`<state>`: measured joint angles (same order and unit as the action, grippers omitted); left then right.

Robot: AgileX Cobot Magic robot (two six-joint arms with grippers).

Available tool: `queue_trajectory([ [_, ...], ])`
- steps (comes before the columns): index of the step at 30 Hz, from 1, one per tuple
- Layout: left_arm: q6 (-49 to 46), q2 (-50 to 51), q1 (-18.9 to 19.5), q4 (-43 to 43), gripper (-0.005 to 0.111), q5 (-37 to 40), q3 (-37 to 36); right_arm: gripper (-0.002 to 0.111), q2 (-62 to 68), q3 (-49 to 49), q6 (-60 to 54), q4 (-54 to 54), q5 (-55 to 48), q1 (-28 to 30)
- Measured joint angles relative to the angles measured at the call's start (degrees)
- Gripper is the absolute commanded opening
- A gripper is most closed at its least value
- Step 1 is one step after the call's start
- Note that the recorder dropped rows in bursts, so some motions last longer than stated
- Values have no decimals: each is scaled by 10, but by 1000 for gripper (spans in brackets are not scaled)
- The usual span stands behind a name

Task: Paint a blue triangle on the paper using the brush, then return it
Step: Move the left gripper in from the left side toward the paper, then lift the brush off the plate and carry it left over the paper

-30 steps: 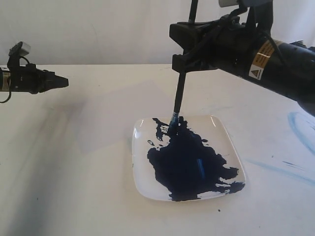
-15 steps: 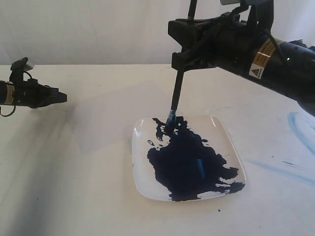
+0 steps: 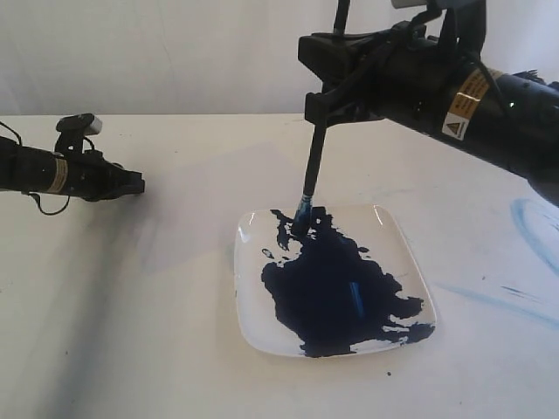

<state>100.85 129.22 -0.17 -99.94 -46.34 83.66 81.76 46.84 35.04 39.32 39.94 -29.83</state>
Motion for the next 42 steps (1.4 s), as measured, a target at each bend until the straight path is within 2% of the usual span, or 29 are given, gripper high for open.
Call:
queue_trajectory([
  [7, -7, 0, 0, 1, 0, 4, -1, 0, 0, 0, -15, -7, 3, 0],
  [10, -7, 0, 0, 1, 0, 4, -1, 0, 0, 3, -32, -45, 8, 0],
  [19, -7, 0, 0, 3, 0, 4, -2, 0, 58, 79, -44, -86, 39, 0],
  [30, -7, 0, 0, 4, 0, 4, -2, 0, 249, 259, -42, -103, 86, -5],
  [39, -7, 0, 0, 4, 0, 4, -2, 0, 388, 411, -19, -110, 93, -34],
  [42, -7, 0, 0, 4, 0, 4, -2, 0, 420, 458, -20, -111, 66, -44],
])
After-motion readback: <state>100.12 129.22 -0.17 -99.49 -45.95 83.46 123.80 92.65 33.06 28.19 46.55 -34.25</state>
